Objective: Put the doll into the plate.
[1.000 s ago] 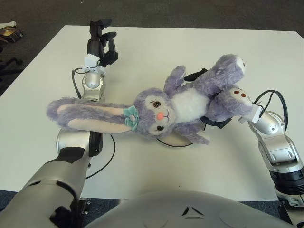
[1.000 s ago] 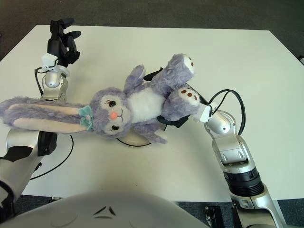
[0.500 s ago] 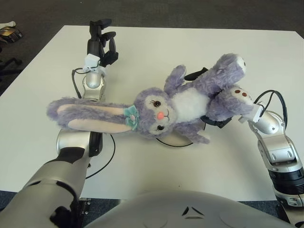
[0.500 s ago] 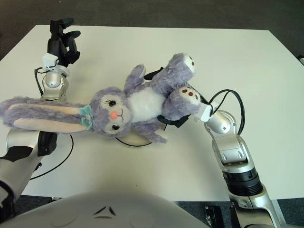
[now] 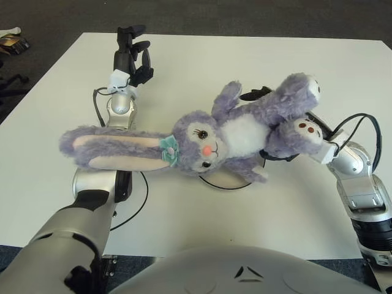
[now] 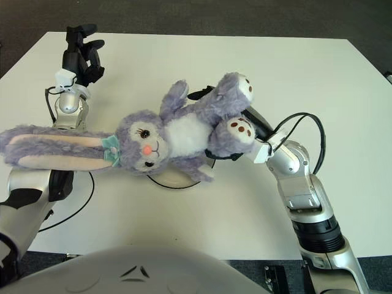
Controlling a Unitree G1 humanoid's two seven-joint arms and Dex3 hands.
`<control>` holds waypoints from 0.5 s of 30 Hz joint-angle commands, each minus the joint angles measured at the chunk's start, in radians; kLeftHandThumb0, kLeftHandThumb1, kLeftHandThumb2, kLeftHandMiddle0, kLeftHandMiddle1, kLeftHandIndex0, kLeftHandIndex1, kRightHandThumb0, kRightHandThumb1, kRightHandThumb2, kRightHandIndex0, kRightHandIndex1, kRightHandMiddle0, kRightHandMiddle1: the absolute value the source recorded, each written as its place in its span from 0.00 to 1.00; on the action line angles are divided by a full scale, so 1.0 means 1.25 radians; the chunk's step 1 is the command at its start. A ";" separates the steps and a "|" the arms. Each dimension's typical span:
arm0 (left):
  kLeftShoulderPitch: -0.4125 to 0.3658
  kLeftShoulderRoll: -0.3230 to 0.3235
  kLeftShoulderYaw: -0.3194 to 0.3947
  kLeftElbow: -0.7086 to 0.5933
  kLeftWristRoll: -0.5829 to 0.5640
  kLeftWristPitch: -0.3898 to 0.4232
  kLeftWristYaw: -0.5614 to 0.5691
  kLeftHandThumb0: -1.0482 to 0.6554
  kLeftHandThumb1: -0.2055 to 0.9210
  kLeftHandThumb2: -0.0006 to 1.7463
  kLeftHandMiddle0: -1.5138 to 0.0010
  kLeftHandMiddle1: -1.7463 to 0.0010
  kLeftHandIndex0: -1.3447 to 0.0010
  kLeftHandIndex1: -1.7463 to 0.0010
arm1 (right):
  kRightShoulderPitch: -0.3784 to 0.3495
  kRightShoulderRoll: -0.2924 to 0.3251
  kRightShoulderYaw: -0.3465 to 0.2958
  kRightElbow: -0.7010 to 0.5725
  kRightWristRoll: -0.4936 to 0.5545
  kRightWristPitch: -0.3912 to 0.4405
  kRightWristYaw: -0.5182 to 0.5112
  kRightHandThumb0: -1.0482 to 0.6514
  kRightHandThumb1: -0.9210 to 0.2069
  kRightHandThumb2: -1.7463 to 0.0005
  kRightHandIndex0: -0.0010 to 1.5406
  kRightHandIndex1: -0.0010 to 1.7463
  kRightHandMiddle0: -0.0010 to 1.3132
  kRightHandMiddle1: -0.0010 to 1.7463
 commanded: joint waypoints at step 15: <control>0.005 0.009 0.000 0.007 0.003 0.023 -0.006 0.25 1.00 0.44 0.88 0.42 1.00 0.38 | 0.008 -0.030 -0.027 0.017 -0.030 -0.094 0.002 0.03 0.16 0.74 0.00 0.00 0.00 0.02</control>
